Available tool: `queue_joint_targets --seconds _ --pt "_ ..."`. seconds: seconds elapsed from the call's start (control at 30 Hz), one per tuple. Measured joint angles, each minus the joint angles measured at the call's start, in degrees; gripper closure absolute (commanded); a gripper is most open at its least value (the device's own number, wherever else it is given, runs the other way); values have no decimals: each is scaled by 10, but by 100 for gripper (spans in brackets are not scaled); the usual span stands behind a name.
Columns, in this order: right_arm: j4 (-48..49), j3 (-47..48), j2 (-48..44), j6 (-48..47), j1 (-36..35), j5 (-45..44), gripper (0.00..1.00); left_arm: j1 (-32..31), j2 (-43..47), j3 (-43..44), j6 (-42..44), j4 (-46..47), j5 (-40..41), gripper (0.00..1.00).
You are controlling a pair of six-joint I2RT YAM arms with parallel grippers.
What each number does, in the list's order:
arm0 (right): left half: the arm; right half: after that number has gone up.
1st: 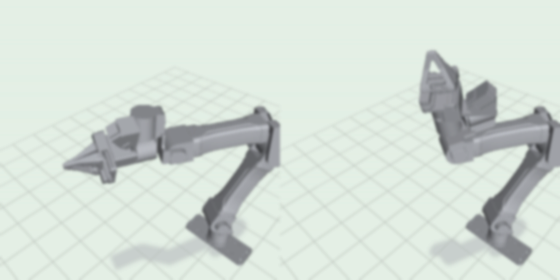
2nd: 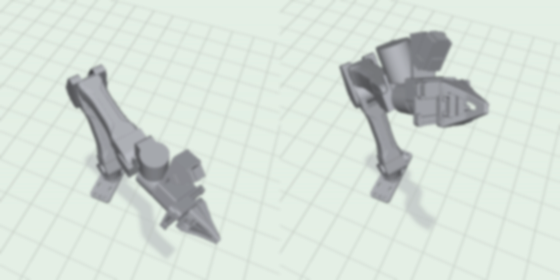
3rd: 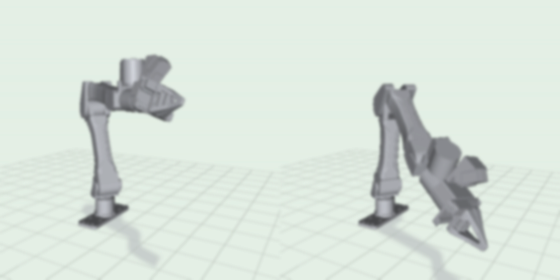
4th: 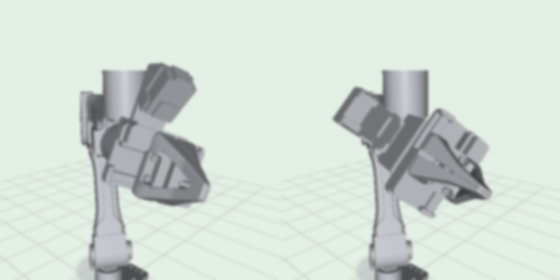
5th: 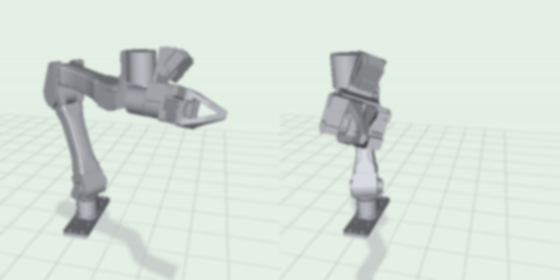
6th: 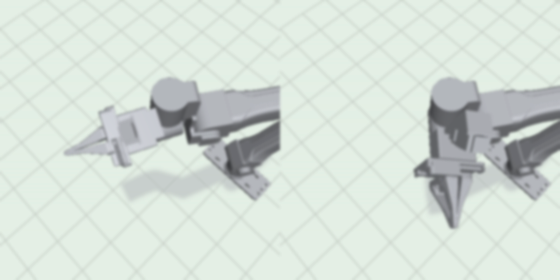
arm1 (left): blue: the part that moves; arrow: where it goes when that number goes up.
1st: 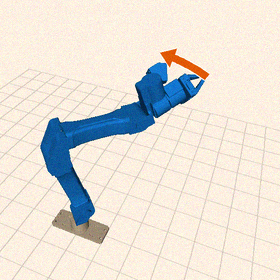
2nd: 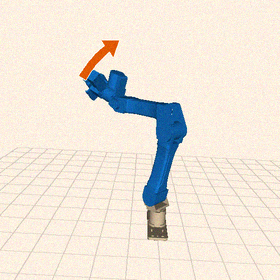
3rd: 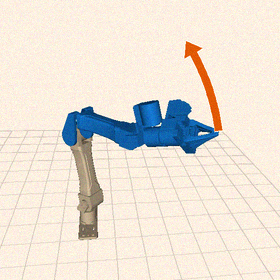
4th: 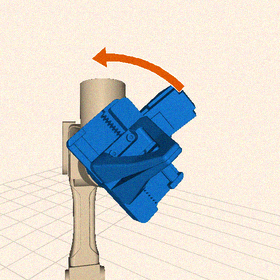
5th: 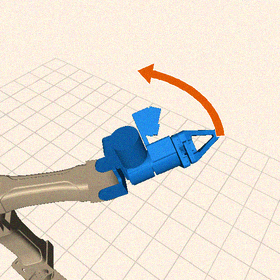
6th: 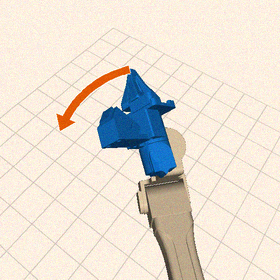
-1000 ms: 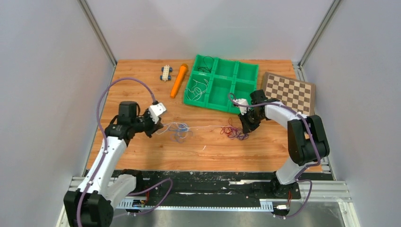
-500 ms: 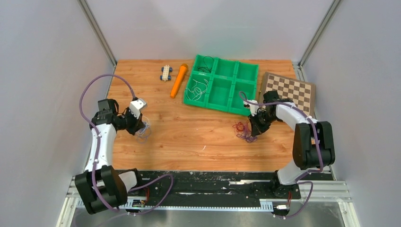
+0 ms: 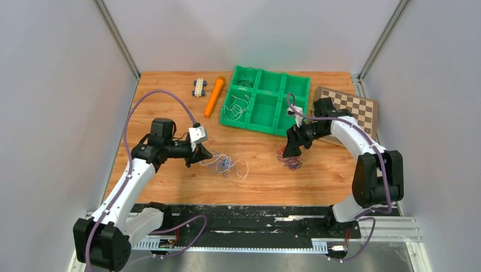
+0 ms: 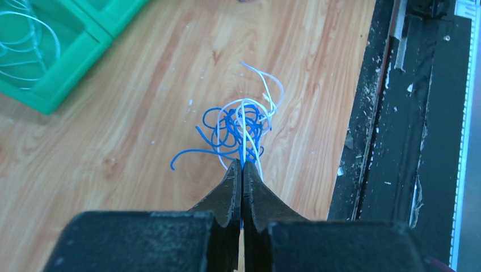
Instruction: Untangle the cables
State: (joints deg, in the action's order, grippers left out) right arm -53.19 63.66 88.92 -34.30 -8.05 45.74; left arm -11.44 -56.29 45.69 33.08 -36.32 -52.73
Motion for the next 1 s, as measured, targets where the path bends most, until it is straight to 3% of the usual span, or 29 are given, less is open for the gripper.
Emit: queue_joint_targets --seconds 0.07,0.13,0.17,0.23,0.3,0.47,0.63,0.8,1.0 --pt "14 8 0 12 -13 18 18 -11 -2 -28 -4 31 -1 95" --pt "31 18 4 28 -44 31 20 -17 -16 -62 3 44 23 78" --pt "38 26 11 35 -63 37 20 -16 -29 -76 10 46 39 61" --pt "64 37 35 52 -107 50 20 -4 -62 -91 29 35 66 40" --pt "86 38 60 70 -141 54 20 18 -88 -92 45 17 81 31" --pt "146 39 112 119 -220 54 23 49 -72 -93 25 8 85 28" --pt "206 74 167 175 -282 56 34 49 -47 -98 -15 24 74 41" --pt "273 80 178 230 -323 62 35 48 -59 -98 -20 29 61 49" --pt "358 81 206 283 -361 66 35 34 -56 -98 24 9 48 47"
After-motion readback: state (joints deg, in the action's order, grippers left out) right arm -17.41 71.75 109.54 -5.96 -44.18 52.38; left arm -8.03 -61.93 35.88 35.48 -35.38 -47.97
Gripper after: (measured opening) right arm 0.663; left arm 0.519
